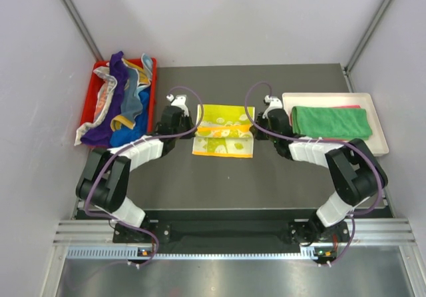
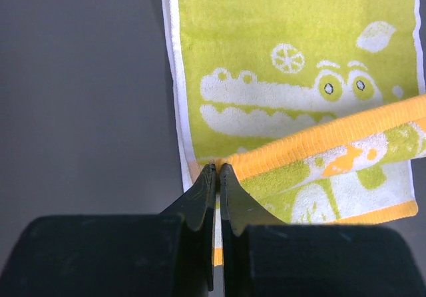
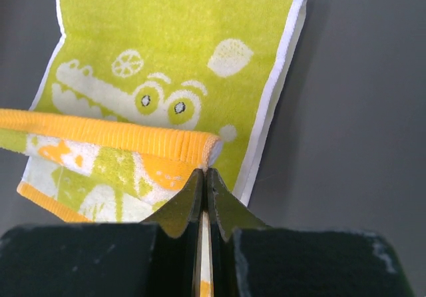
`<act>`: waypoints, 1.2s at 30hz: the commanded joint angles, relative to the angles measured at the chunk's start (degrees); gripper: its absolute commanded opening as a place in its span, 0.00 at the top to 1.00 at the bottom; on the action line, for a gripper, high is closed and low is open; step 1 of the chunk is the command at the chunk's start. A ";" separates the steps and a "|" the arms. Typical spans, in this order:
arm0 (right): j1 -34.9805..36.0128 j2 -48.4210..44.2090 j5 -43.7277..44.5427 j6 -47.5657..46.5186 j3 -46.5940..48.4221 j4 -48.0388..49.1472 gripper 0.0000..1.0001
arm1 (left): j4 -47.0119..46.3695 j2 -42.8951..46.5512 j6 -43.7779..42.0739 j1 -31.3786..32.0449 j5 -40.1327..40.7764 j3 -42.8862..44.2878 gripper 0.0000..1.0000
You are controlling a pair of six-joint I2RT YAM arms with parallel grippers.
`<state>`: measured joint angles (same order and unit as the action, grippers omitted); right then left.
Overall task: Fold and stack the towels
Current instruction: Fold the towel
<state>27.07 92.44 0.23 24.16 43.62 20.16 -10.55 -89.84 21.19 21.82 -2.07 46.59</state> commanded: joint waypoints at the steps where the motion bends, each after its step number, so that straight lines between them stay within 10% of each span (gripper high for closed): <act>1: 0.62 -3.67 1.18 0.36 -1.07 3.21 1.00 | -1.41 3.09 0.43 0.15 1.01 -0.36 1.00; 36: 2.99 -3.50 -1.90 3.26 -10.83 11.65 0.96 | -2.02 4.68 0.34 2.26 2.68 -6.24 0.90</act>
<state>29.15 89.65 -0.73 27.00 33.71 27.92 -10.52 -87.57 21.34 23.70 -0.47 41.08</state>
